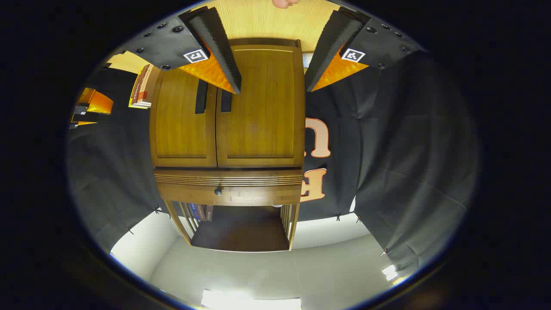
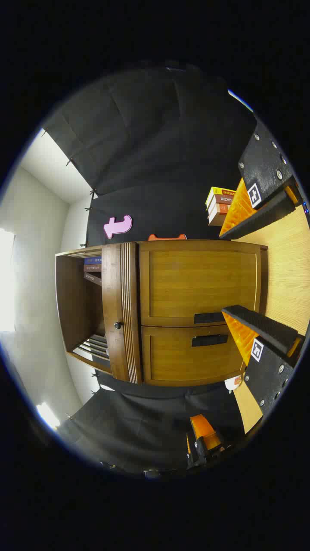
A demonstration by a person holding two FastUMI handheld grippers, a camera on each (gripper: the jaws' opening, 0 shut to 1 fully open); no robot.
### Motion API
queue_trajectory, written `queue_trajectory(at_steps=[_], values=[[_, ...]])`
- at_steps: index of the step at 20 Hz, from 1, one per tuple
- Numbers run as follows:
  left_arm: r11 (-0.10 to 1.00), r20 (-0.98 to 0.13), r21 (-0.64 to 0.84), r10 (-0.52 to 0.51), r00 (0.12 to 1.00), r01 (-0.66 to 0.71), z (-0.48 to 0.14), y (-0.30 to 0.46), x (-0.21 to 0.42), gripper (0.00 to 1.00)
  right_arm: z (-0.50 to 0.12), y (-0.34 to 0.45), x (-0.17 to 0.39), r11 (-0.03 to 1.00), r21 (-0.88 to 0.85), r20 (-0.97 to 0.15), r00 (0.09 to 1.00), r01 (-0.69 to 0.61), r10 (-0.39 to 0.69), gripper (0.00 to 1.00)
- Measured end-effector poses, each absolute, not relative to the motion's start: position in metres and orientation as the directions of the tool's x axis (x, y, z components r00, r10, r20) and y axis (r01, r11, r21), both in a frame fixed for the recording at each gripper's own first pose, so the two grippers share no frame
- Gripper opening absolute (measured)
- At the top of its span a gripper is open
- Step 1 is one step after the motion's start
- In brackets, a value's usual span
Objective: Open the right door of the double-door shoe cabinet with the right hand, and open the left door with the left hand.
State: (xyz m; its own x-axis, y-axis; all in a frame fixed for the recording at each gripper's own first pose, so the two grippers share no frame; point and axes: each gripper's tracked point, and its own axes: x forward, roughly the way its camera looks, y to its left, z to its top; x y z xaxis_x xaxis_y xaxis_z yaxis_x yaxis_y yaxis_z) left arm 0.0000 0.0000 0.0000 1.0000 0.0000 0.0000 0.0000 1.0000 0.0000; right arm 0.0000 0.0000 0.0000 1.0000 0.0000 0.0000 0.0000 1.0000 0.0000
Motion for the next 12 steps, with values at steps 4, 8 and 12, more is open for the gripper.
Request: queue_trajectory(at_steps=[4,8,12], values=[[1.0,0.005,0.011,0.0,1.0,0.0,0.0005,-0.001,0.0001,0.96,-0.0014,0.0001,-0.0013,1.0,0.008,0.001,1.0,0.003,-0.003,0.94],[1.0,0.009,0.008,-0.005,1.0,0.005,0.0037,0.0004,-0.0013,0.96,-0.0027,0.0004,-0.0008,1.0,0.011,0.0,1.0,0.006,-0.006,0.94],[1.0,0.009,0.01,-0.003,1.0,0.003,0.0043,0.0008,-0.0019,0.96,-0.0047,-0.002,0.0004,1.0,0.003,0.0,1.0,0.01,-0.01,0.94]])
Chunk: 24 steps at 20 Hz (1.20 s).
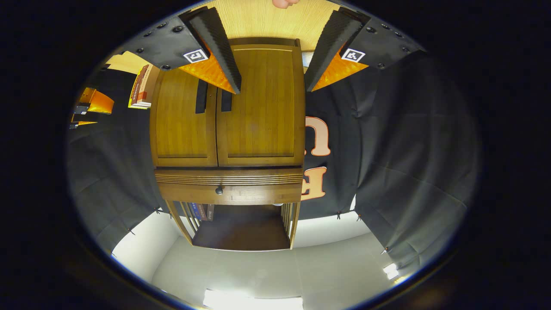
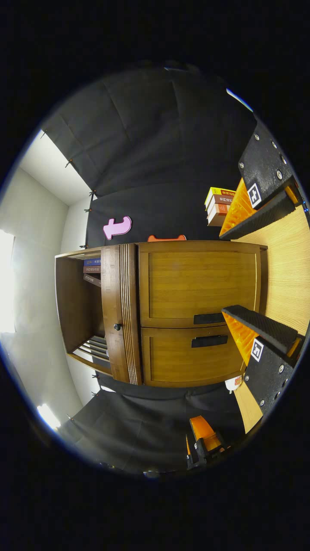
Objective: Open the right door of the double-door shoe cabinet with the right hand, and open the left door with the left hand.
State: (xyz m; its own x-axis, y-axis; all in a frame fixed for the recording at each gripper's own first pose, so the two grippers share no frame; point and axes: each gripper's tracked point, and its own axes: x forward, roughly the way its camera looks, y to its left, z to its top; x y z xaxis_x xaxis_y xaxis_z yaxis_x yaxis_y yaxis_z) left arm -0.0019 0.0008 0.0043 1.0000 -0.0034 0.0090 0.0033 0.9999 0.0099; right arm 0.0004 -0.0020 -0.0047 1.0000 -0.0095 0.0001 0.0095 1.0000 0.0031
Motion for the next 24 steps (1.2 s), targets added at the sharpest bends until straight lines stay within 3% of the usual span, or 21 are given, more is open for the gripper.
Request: queue_trajectory(at_steps=[16,20,23,24], values=[[1.0,0.011,0.018,-0.005,1.0,0.005,0.005,0.005,0.001,0.97,-0.006,0.007,0.011,1.0,0.008,0.006,1.0,0.001,-0.001,0.94],[1.0,0.008,0.019,-0.005,1.0,0.005,0.003,0.008,0.0,0.96,-0.006,0.024,0.027,0.999,-0.004,-0.004,0.999,-0.046,0.046,0.98],[1.0,0.008,0.029,-0.002,1.0,0.001,0.002,0.012,-0.002,0.96,0.002,0.041,0.051,0.997,0.009,0.026,0.997,-0.08,0.079,0.94],[1.0,0.011,0.03,0.0,1.0,0.0,0.003,0.014,-0.002,0.97,0.003,0.046,0.063,0.996,0.01,0.029,0.996,-0.09,0.09,0.98]])
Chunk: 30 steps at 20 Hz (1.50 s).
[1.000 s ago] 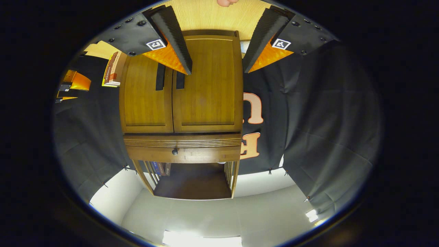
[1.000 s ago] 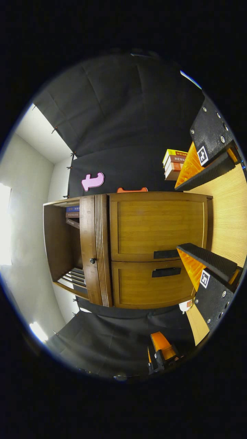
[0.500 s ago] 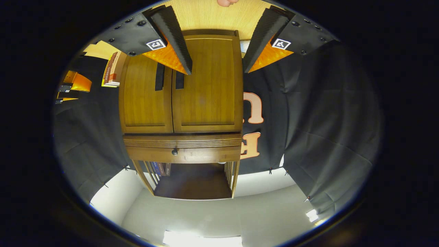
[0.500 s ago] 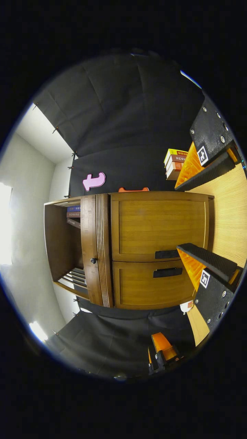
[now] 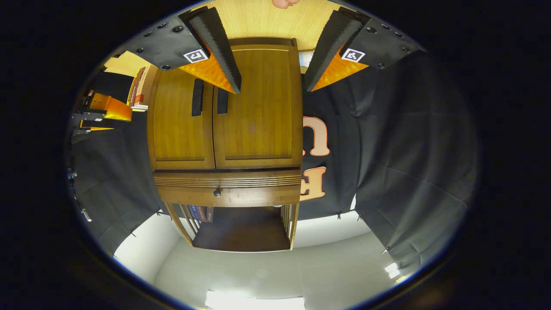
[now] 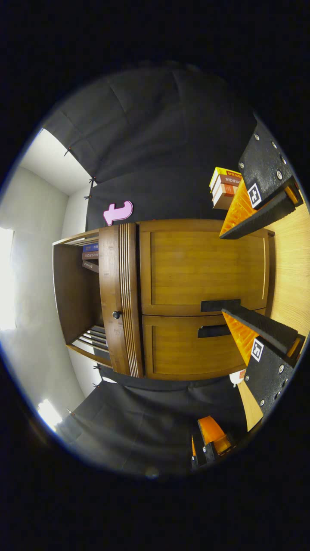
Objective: Open the right door of the double-door shoe cabinet with the right hand, and open the left door with the left hand.
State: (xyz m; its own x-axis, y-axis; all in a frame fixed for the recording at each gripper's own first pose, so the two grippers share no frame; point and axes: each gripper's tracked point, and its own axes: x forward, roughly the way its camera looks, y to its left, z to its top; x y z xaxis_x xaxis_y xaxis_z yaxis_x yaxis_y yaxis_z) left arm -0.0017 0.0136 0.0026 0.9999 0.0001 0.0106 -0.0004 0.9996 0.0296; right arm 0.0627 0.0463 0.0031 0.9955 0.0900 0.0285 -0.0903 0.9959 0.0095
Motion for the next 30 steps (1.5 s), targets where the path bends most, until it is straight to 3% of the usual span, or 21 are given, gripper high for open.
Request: queue_trajectory(at_steps=[4,7,8,15,23,24,25,27,28,30], values=[[1.0,0.003,-0.002,0.008,1.0,-0.008,-0.003,0.018,-0.001,0.96,0.01,0.079,0.114,0.987,0.019,0.026,0.987,-0.161,0.16,0.94],[1.0,0.001,0.001,0.019,1.0,-0.019,-0.003,0.024,-0.001,0.97,0.016,0.098,0.148,0.982,0.006,0.04,0.982,-0.187,0.187,0.98],[1.0,0.004,0.006,0.024,1.0,-0.024,-0.003,0.027,-0.003,0.97,0.017,0.103,0.157,0.982,0.003,0.045,0.981,-0.191,0.191,0.94],[0.997,-0.003,0.041,0.064,0.998,-0.064,-0.003,0.043,-0.01,0.97,-0.023,0.14,0.218,0.982,-0.027,-0.005,0.983,-0.185,0.185,0.98],[0.994,-0.007,0.032,0.1,0.995,-0.1,-0.007,0.064,-0.017,0.96,-0.07,0.157,0.254,0.982,-0.117,-0.054,0.989,-0.145,0.139,0.87],[0.994,-0.011,0.033,0.102,0.995,-0.101,-0.009,0.067,-0.016,0.96,-0.073,0.157,0.256,0.984,-0.124,-0.053,0.991,-0.129,0.124,0.9],[0.994,-0.016,0.035,0.102,0.995,-0.101,-0.01,0.069,-0.015,0.96,-0.075,0.158,0.259,0.985,-0.124,-0.054,0.992,-0.123,0.117,0.81],[0.993,-0.017,0.041,0.108,0.994,-0.107,-0.01,0.074,-0.014,0.96,-0.08,0.16,0.266,0.987,-0.111,-0.064,0.992,-0.119,0.112,0.75],[0.993,-0.018,0.042,0.111,0.994,-0.11,-0.01,0.077,-0.013,0.96,-0.084,0.159,0.271,0.988,-0.109,-0.071,0.992,-0.112,0.105,0.78],[0.993,-0.022,0.042,0.115,0.993,-0.114,-0.013,0.08,-0.013,0.96,-0.085,0.157,0.271,0.991,-0.094,-0.071,0.993,-0.099,0.092,0.69]])
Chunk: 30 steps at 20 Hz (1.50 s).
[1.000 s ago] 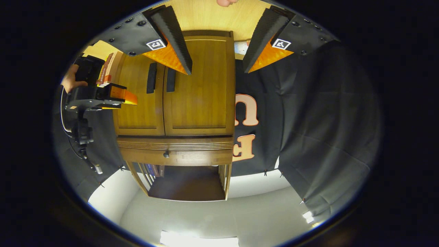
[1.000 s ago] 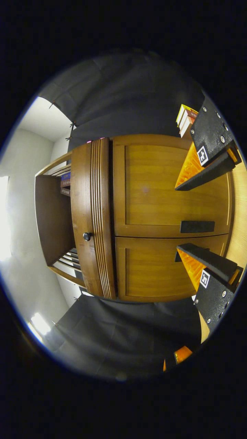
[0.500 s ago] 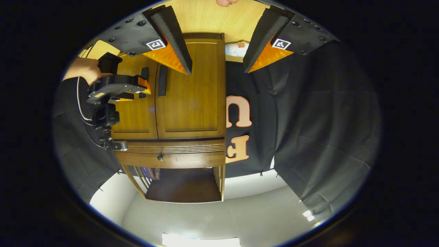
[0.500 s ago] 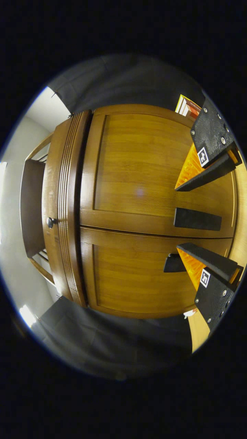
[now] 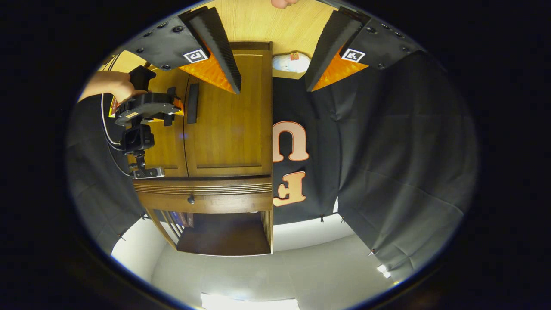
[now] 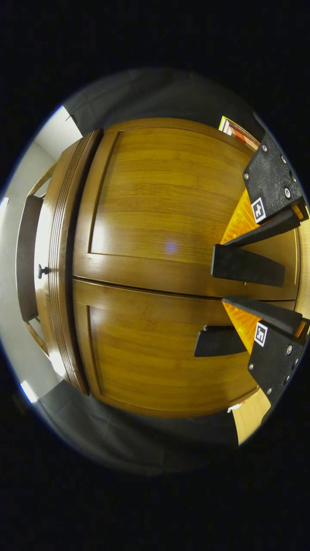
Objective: Open the right door of the double-door shoe cabinet with the right hand, and open the left door with the left hand.
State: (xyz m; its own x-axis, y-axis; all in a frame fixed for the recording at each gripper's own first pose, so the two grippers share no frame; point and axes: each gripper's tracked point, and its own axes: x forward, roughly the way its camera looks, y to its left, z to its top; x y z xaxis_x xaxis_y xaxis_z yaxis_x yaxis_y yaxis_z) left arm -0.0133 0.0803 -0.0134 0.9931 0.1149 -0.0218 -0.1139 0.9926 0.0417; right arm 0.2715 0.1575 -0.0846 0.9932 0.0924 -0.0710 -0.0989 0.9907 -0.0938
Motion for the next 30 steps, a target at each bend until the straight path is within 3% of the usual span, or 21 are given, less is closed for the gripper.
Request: queue_trajectory(at_steps=[1,4,6,10,14,15,16,19,20,22,25,26,27,28,30], values=[[0.992,-0.027,0.041,0.118,0.993,-0.117,-0.015,0.082,-0.012,0.96,-0.086,0.158,0.274,0.991,-0.092,-0.066,0.993,-0.1,0.094,0.73],[0.992,-0.036,0.042,0.121,0.992,-0.119,-0.017,0.085,-0.012,0.98,-0.087,0.16,0.273,0.992,-0.076,-0.046,0.994,-0.103,0.1,0.57],[0.992,-0.034,0.047,0.12,0.992,-0.119,-0.017,0.085,-0.01,0.97,-0.092,0.157,0.273,0.994,-0.044,-0.062,0.993,-0.1,0.097,0.56],[0.993,-0.041,0.052,0.109,0.993,-0.106,-0.021,0.083,-0.008,0.97,-0.095,0.153,0.273,0.99,0.006,-0.09,0.986,-0.14,0.14,0.28],[0.994,-0.038,0.05,0.098,0.994,-0.096,-0.018,0.077,-0.009,0.97,-0.096,0.153,0.272,0.993,0.018,-0.086,0.989,-0.121,0.122,0.19],[0.995,-0.042,0.046,0.092,0.995,-0.09,-0.019,0.075,-0.01,0.97,-0.096,0.153,0.271,0.992,0.02,-0.086,0.989,-0.121,0.122,0.13],[0.995,-0.045,0.043,0.087,0.995,-0.085,-0.018,0.073,-0.011,0.96,-0.095,0.153,0.272,0.993,0.008,-0.082,0.99,-0.118,0.119,0.18],[0.996,-0.042,0.049,0.076,0.996,-0.074,-0.013,0.066,-0.018,0.96,-0.097,0.152,0.266,0.992,0.018,-0.097,0.988,-0.122,0.124,0.18],[0.996,-0.041,0.052,0.075,0.996,-0.073,-0.012,0.064,-0.02,0.96,-0.095,0.153,0.263,0.992,0.026,-0.105,0.986,-0.127,0.129,0.13],[0.996,-0.04,0.056,0.073,0.997,-0.071,-0.009,0.059,-0.023,0.96,-0.091,0.152,0.258,0.99,0.031,-0.102,0.985,-0.139,0.141,0.18],[0.996,-0.044,0.058,0.064,0.997,-0.061,-0.007,0.048,-0.029,0.96,-0.092,0.148,0.235,0.986,0.042,-0.107,0.98,-0.164,0.167,0.18],[0.997,-0.045,0.058,0.06,0.997,-0.058,-0.007,0.044,-0.03,0.96,-0.09,0.147,0.232,0.985,0.045,-0.106,0.979,-0.168,0.172,0.13],[0.997,-0.047,0.058,0.059,0.997,-0.056,-0.007,0.04,-0.031,0.96,-0.089,0.144,0.225,0.984,0.046,-0.105,0.979,-0.172,0.176,0.18],[0.997,-0.048,0.056,0.06,0.997,-0.057,-0.007,0.036,-0.031,0.96,-0.088,0.141,0.217,0.983,0.044,-0.102,0.978,-0.179,0.182,0.13],[0.998,-0.054,0.031,0.05,0.997,-0.049,-0.01,0.022,-0.031,0.96,-0.086,0.134,0.199,0.982,0.049,-0.104,0.976,-0.184,0.189,0.18]])
